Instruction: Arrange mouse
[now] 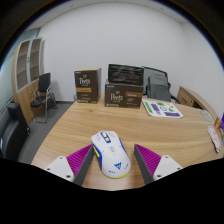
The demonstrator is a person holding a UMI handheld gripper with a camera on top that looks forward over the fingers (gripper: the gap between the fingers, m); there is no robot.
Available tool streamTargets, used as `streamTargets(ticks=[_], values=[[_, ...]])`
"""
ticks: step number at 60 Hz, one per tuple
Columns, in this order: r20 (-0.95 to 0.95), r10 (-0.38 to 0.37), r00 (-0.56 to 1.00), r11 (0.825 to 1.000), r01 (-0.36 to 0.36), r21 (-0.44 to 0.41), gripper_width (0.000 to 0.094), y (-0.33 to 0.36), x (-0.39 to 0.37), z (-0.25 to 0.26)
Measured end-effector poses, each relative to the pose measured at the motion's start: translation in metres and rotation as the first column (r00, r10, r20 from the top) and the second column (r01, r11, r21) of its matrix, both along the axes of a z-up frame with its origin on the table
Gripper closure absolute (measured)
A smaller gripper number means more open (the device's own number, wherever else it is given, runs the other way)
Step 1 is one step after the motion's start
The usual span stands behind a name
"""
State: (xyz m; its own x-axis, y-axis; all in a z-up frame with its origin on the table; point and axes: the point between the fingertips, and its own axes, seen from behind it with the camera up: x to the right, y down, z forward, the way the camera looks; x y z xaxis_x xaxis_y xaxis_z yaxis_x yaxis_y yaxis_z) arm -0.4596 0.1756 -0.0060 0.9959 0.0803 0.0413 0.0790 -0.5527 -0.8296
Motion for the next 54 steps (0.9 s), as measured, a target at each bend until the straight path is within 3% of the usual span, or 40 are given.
streamTargets(ticks=[10, 14, 15, 27, 32, 43, 54], values=[[-0.023, -0.106, 0.994, 0.994, 0.105, -0.01, 0.0122, 0.022, 0.014, -0.001], [-0.057, -0.106, 0.993, 0.994, 0.105, -0.022, 0.0262, 0.023, 0.01, -0.003], [-0.045, -0.106, 0.993, 0.994, 0.105, -0.023, 0.039, 0.022, 0.011, -0.003], [-0.04, -0.15, 0.988, 0.983, 0.145, -0.111, 0.0541, 0.011, 0.012, -0.007], [-0.084, -0.123, 0.989, 0.983, 0.109, -0.151, 0.0556, 0.011, 0.006, 0.001], [-0.12, -0.052, 0.991, 0.999, 0.051, -0.007, 0.0561, 0.026, 0.062, 0.085], [-0.001, -0.078, 0.997, 0.992, 0.078, 0.095, 0.0563, 0.045, 0.27, 0.146]])
